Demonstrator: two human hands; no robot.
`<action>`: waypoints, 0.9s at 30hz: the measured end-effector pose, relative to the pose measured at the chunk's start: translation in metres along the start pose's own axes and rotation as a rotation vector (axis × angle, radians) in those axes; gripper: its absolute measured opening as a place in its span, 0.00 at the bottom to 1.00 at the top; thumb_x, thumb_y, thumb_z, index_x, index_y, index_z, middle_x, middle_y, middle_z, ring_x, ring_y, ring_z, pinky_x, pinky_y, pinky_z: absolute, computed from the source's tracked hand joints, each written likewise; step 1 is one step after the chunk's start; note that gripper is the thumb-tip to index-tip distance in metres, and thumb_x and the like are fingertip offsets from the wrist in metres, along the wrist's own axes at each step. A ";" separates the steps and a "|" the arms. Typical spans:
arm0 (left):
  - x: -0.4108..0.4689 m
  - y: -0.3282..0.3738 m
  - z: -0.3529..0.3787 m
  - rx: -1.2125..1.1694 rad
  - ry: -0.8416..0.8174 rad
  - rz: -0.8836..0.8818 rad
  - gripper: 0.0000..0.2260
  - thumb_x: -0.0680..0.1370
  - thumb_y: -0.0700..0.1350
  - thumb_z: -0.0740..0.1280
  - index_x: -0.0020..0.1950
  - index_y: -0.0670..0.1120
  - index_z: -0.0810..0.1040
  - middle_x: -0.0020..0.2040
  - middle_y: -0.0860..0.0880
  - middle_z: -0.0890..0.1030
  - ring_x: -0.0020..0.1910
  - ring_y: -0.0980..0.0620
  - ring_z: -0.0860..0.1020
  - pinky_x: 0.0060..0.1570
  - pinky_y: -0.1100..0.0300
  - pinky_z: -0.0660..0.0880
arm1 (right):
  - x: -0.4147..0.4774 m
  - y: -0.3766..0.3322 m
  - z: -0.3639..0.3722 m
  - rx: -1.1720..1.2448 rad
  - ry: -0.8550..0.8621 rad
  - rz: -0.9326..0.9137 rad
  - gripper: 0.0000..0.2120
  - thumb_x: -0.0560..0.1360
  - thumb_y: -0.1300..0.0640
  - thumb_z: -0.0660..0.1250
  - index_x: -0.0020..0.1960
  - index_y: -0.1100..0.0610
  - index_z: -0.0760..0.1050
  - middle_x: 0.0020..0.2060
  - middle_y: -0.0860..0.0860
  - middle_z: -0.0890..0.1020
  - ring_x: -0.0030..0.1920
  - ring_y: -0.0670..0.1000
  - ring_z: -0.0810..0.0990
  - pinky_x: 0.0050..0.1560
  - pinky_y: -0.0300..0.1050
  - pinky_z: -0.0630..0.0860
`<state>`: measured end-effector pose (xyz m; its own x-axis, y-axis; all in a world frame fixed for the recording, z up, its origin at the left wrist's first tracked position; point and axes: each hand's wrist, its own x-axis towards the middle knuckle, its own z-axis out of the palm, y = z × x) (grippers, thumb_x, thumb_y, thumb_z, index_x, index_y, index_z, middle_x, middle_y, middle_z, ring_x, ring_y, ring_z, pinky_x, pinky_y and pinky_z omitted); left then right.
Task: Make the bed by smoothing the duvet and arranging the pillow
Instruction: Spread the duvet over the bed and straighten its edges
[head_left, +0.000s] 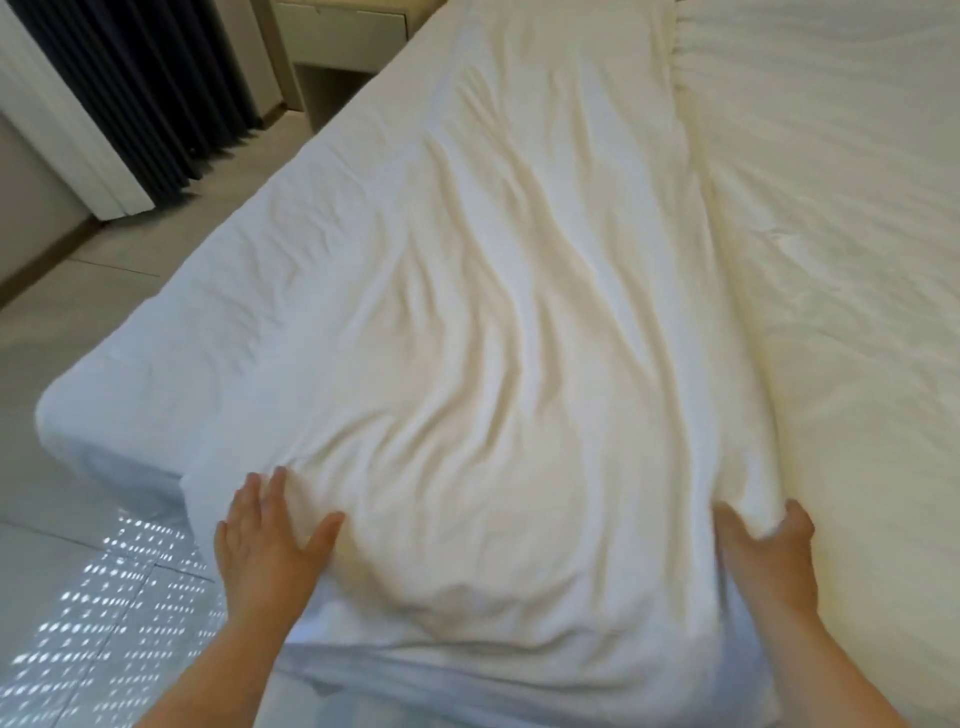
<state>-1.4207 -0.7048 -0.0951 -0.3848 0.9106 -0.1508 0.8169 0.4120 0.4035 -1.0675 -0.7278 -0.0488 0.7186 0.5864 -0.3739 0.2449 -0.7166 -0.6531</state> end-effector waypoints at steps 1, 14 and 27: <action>0.009 -0.009 -0.011 -0.024 0.000 -0.077 0.42 0.65 0.63 0.61 0.72 0.37 0.62 0.72 0.35 0.64 0.71 0.36 0.62 0.68 0.42 0.57 | 0.001 -0.003 -0.004 0.034 -0.007 0.037 0.33 0.75 0.52 0.65 0.72 0.65 0.56 0.68 0.64 0.67 0.66 0.63 0.68 0.68 0.56 0.65; 0.037 -0.014 -0.037 -0.021 -0.132 -0.101 0.12 0.79 0.46 0.61 0.38 0.44 0.75 0.39 0.45 0.75 0.52 0.40 0.75 0.58 0.55 0.65 | -0.028 -0.020 -0.028 -0.062 -0.017 -0.053 0.25 0.75 0.52 0.65 0.63 0.71 0.69 0.61 0.68 0.74 0.61 0.65 0.73 0.57 0.53 0.70; -0.038 0.028 -0.061 -0.097 -0.097 0.030 0.13 0.75 0.44 0.67 0.31 0.48 0.71 0.27 0.51 0.73 0.33 0.45 0.69 0.34 0.58 0.62 | -0.030 -0.032 -0.143 -0.023 0.086 -0.168 0.45 0.59 0.31 0.68 0.61 0.65 0.71 0.58 0.66 0.76 0.57 0.66 0.75 0.58 0.62 0.72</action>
<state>-1.4096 -0.7302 -0.0227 -0.3136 0.9233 -0.2216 0.7805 0.3835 0.4937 -1.0039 -0.7764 0.0775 0.7187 0.6651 -0.2026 0.3807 -0.6203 -0.6858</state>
